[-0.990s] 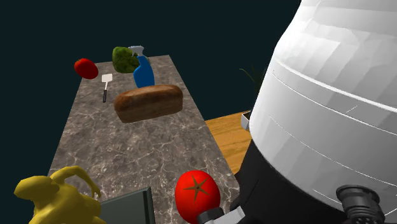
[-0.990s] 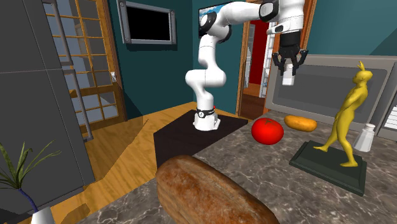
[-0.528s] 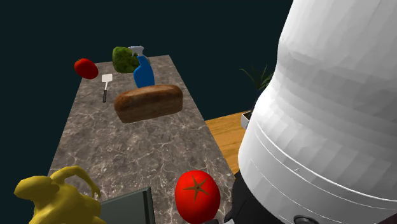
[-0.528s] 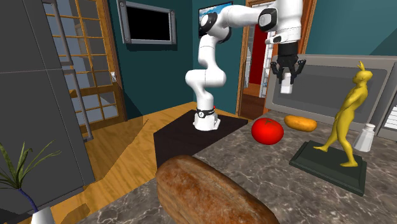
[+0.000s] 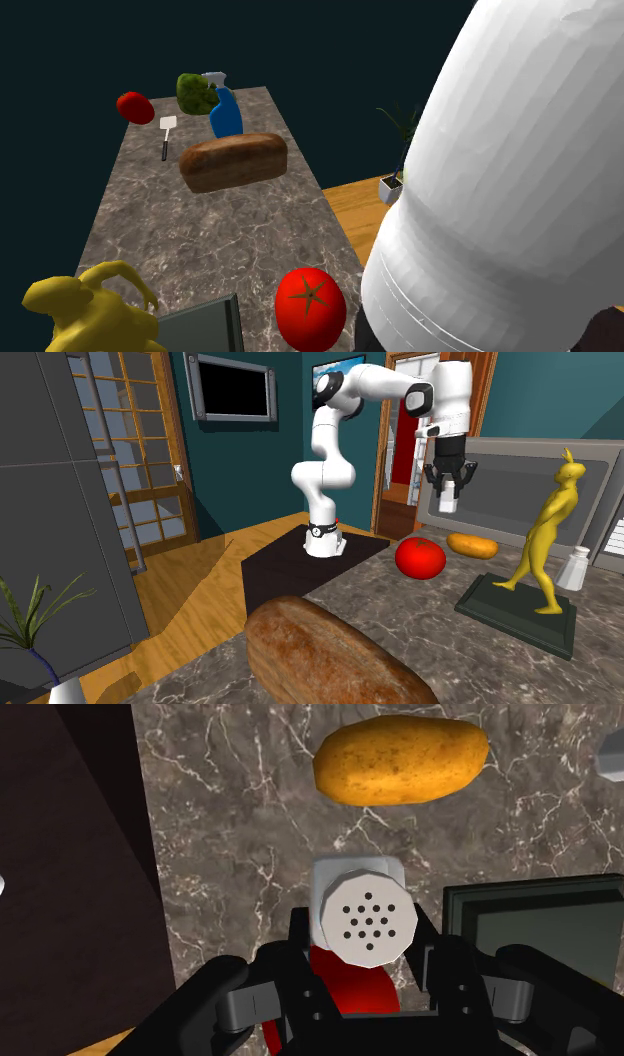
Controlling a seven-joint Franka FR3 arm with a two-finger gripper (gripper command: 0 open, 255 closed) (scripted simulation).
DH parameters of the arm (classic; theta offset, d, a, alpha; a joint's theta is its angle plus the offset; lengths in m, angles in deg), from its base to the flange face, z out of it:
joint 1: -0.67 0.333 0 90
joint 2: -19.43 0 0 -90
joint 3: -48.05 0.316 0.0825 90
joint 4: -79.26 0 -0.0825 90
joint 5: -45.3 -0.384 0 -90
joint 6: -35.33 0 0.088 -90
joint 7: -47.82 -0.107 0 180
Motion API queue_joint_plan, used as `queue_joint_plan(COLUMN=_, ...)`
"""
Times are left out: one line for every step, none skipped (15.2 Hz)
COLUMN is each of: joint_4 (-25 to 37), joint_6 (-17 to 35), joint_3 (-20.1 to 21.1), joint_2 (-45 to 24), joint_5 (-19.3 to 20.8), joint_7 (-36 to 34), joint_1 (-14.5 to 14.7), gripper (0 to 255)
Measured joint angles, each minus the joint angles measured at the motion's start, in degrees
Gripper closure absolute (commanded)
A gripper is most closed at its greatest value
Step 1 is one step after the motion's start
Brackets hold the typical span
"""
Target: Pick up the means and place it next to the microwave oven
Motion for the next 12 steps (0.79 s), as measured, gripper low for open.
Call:
queue_joint_plan(joint_4=-0.6, joint_6=0.8, joint_3=0.3, joint_2=-0.3, joint_5=-0.1, joint_7=0.2, joint_1=-0.1, gripper=255)
queue_joint_plan(joint_4=-1.3, joint_6=1.5, joint_3=0.5, joint_2=-0.3, joint_5=-0.4, joint_7=0.4, joint_1=0.0, gripper=255)
queue_joint_plan(joint_4=-1.8, joint_6=2.2, joint_3=0.8, joint_2=-0.4, joint_5=-0.5, joint_7=0.5, joint_1=0.0, gripper=255)
queue_joint_plan(joint_4=-2.2, joint_6=3.0, joint_3=1.3, joint_2=-0.8, joint_5=-0.6, joint_7=0.6, joint_1=-0.1, gripper=255)
queue_joint_plan(joint_4=-3.0, joint_6=3.8, joint_3=1.5, joint_2=-0.8, joint_5=-0.9, joint_7=0.7, joint_1=0.0, gripper=255)
queue_joint_plan(joint_4=-3.3, joint_6=4.6, joint_3=2.0, joint_2=-1.2, joint_5=-1.0, joint_7=0.7, joint_1=-0.2, gripper=255)
queue_joint_plan(joint_4=-4.0, joint_6=5.6, joint_3=2.4, joint_2=-1.5, joint_5=-1.3, joint_7=0.9, joint_1=-0.2, gripper=255)
queue_joint_plan(joint_4=-4.6, joint_6=6.4, joint_3=2.8, joint_2=-1.8, joint_5=-1.4, joint_7=1.0, joint_1=-0.2, gripper=255)
queue_joint_plan(joint_4=-5.1, joint_6=7.2, joint_3=3.3, joint_2=-2.0, joint_5=-1.7, joint_7=0.9, joint_1=-0.1, gripper=255)
queue_joint_plan(joint_4=-5.6, joint_6=8.1, joint_3=3.8, joint_2=-2.4, joint_5=-1.9, joint_7=1.0, joint_1=-0.3, gripper=255)
queue_joint_plan(joint_4=-6.2, joint_6=8.9, joint_3=4.0, joint_2=-2.6, joint_5=-2.1, joint_7=1.2, joint_1=-0.3, gripper=255)
queue_joint_plan(joint_4=-6.6, joint_6=9.7, joint_3=4.5, joint_2=-3.0, joint_5=-2.2, joint_7=1.2, joint_1=-0.4, gripper=255)
